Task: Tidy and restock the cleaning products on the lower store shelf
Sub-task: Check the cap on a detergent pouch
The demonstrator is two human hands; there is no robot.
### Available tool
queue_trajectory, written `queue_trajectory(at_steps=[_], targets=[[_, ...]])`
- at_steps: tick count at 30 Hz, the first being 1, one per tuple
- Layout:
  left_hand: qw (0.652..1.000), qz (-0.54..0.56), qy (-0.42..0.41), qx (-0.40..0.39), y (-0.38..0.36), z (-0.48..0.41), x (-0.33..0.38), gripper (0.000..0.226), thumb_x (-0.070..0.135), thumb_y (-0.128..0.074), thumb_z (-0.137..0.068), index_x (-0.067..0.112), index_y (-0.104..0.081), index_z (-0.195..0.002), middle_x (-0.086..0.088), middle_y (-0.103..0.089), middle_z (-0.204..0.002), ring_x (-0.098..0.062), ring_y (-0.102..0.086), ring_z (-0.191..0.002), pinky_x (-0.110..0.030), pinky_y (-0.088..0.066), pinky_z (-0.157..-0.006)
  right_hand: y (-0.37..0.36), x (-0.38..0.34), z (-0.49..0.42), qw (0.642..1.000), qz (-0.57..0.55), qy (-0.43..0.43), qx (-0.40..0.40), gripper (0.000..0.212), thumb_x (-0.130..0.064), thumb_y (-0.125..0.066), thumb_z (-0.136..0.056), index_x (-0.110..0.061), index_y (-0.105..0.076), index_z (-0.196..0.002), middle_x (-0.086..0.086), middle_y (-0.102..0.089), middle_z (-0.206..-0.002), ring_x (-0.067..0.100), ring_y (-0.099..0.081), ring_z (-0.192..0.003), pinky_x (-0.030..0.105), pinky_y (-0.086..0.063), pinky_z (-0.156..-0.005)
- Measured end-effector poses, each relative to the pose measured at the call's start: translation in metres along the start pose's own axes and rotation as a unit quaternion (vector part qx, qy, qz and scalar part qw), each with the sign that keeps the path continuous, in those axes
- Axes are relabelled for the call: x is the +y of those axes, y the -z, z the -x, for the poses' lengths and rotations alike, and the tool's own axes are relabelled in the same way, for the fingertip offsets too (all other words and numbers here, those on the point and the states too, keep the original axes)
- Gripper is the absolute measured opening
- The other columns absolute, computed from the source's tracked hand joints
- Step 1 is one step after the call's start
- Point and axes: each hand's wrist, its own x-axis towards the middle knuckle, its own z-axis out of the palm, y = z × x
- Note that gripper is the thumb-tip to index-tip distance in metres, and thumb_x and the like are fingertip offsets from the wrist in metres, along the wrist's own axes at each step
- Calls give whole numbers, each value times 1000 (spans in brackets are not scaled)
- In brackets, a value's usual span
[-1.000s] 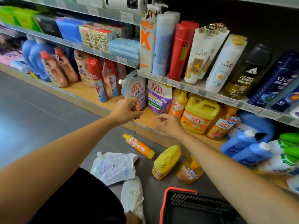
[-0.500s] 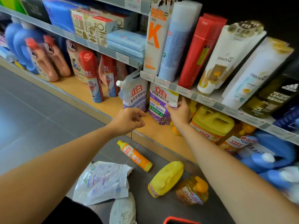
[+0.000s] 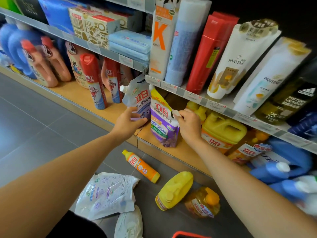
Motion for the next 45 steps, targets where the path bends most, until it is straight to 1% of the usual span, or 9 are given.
queue_trajectory(at_steps=[9, 12, 16, 24, 28, 34, 38, 42, 45], targets=[[990, 140, 25, -23, -14, -1, 16, 51, 34, -64, -98, 28, -38, -142, 20, -54, -113, 0, -60, -96, -11, -51, -60, 54, -43, 5, 990, -100, 3, -97, 18, -9, -67, -91, 6, -70, -82, 11, -58, -75, 36, -63, -72, 58, -50, -63], [982, 171, 19, -73, -19, 3, 21, 44, 27, -58, -103, 18, -43, -143, 12, -64, -120, 3, -70, -98, -11, -54, -64, 81, -48, 9, 986, -125, -23, -109, 21, -8, -66, -91, 9, -68, -80, 26, -63, -82, 41, -64, -70, 51, -51, -59], [974, 195, 9, -112, -24, 11, 31, 29, 25, -56, -103, 18, -55, -131, 15, -76, -104, -1, -73, -96, -18, -59, -71, 112, -50, 22, 970, -189, -49, -147, 16, -13, -63, -96, -9, -71, -82, 11, -68, -83, 7, -64, -49, 18, -46, -41], [965, 230, -44, -120, -40, 41, 69, 13, 18, -67, -95, 14, -67, -108, -8, -78, -108, -26, -75, -99, -34, -64, -78, 164, -23, 54, 962, -224, -124, -94, 30, -27, -62, -98, -19, -72, -71, 9, -69, -76, 19, -57, -47, 37, -49, -48], [972, 188, -85, -113, -50, 69, 96, 10, 16, -77, -85, 13, -71, -92, -4, -80, -91, -22, -77, -87, -26, -61, -65, 184, 3, 81, 961, -191, -186, -72, 41, -31, -63, -96, 9, -65, -87, 30, -69, -85, 36, -68, -67, 66, -54, -71], [965, 59, -219, -129, -72, 111, 135, 14, 9, -81, -82, 10, -75, -94, -5, -79, -93, -18, -76, -85, -29, -63, -71, 217, 10, 116, 989, -20, -124, -80, 39, -34, -75, -87, -17, -66, -121, -1, -58, -110, 17, -57, -99, 33, -49, -78], [943, -12, -277, -182, -76, 133, 153, 20, 17, -84, -80, 16, -77, -98, -1, -80, -94, -18, -77, -87, -36, -63, -76, 230, -23, 130, 998, 28, -1, -62, 56, -44, -75, -83, -26, -60, -133, -2, -60, -131, 18, -51, -123, 42, -43, -101], [934, -20, -291, -204, -85, 153, 157, 32, 25, -83, -77, 6, -77, -102, -8, -79, -98, -27, -76, -93, -47, -61, -82, 234, -47, 142, 992, -45, 24, -111, 12, -34, -66, -93, -25, -74, -96, -1, -73, -92, 16, -66, -86, 45, -54, -76], [932, 25, -262, -248, -94, 173, 150, 25, 15, -81, -81, 7, -75, -104, -5, -79, -101, -22, -75, -96, -36, -62, -81, 239, -43, 155, 993, -61, 14, -104, 36, -29, -66, -95, -27, -61, -59, -8, -57, -56, 14, -53, -58, 44, -43, -58]])
